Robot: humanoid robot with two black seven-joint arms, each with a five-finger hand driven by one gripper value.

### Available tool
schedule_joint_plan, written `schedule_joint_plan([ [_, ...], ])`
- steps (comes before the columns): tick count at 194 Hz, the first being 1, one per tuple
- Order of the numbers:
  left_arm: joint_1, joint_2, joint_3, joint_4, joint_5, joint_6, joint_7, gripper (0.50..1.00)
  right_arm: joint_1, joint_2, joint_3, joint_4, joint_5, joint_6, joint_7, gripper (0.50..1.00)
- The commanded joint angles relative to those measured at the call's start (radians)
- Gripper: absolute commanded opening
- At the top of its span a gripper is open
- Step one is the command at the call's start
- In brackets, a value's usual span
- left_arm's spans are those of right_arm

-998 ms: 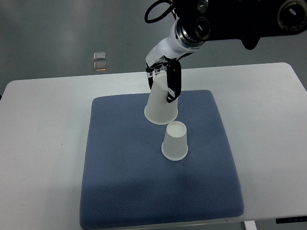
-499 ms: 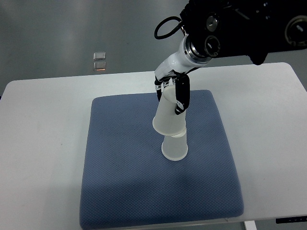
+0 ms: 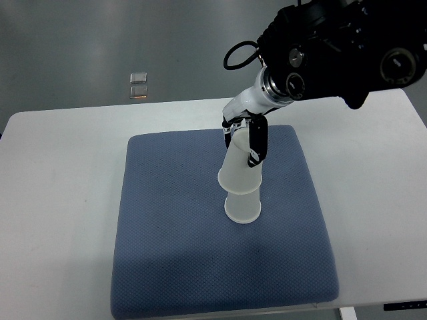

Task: Stack paper cups
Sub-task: 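Press the held cup down onto the other cup and open fingers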

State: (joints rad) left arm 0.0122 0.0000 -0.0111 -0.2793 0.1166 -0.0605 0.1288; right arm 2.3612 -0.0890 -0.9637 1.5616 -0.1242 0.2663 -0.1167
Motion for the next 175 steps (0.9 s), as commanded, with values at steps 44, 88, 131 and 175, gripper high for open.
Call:
schedule_joint_plan([
  [44, 0.0, 0.0, -0.001, 0.002, 0.0, 0.001, 0.0, 1.0, -0.043, 0.0, -0.013, 0.0, -0.002, -0.033, 0.0, 0.725],
  [88, 0.002, 0.0, -0.001, 0.002, 0.0, 0.001, 0.0, 1.0, -0.068, 0.002, -0.013, 0.0, -0.002, -0.056, 0.0, 0.754],
  [131, 0.002, 0.0, -0.001, 0.003, 0.0, 0.001, 0.0, 1.0, -0.091, 0.002, -0.015, 0.0, -0.002, -0.059, 0.002, 0.797],
  [175, 0.003, 0.0, -0.001, 0.006, 0.0, 0.001, 0.0, 1.0, -0.125, 0.002, -0.012, -0.002, 0.0, -0.093, 0.005, 0.813],
])
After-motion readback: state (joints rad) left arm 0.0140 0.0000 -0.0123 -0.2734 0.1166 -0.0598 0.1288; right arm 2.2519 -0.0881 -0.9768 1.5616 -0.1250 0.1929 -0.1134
